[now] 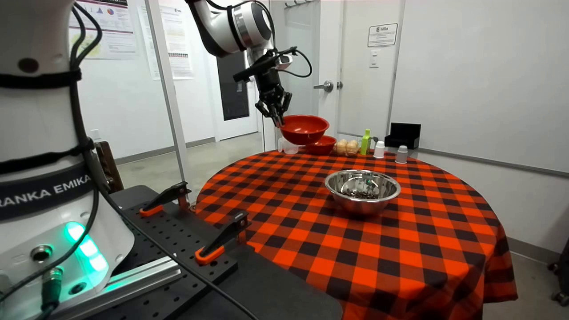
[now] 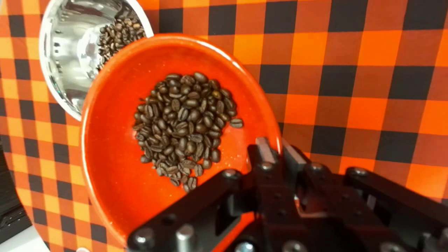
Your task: Pour the contents in the red bowl into the silver bowl.
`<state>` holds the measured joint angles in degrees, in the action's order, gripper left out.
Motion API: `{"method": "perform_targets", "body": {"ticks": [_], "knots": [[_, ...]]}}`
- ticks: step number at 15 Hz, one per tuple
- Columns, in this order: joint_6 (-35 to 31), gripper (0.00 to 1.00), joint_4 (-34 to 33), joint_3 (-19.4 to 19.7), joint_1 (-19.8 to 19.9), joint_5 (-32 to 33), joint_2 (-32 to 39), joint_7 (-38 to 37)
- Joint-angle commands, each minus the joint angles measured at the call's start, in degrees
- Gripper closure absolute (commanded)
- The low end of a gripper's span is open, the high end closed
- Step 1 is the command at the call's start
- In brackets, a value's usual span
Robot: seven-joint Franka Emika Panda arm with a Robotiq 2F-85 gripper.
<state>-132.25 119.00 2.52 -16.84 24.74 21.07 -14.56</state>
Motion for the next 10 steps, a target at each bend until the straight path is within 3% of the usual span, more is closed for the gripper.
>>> {"method": "perform_targets", "body": {"ticks": [1, 7, 10], "knots": [[-0.6, 0.98, 4.4, -1.4, 4.4, -0.4, -4.7, 4.9], [1.3, 0.98, 0.3, -2.3, 9.2, -2.3, -1.2, 13.3], [0.9, 0.98, -2.2, -3.6, 11.7, -8.5, 1.0, 17.0]]}}
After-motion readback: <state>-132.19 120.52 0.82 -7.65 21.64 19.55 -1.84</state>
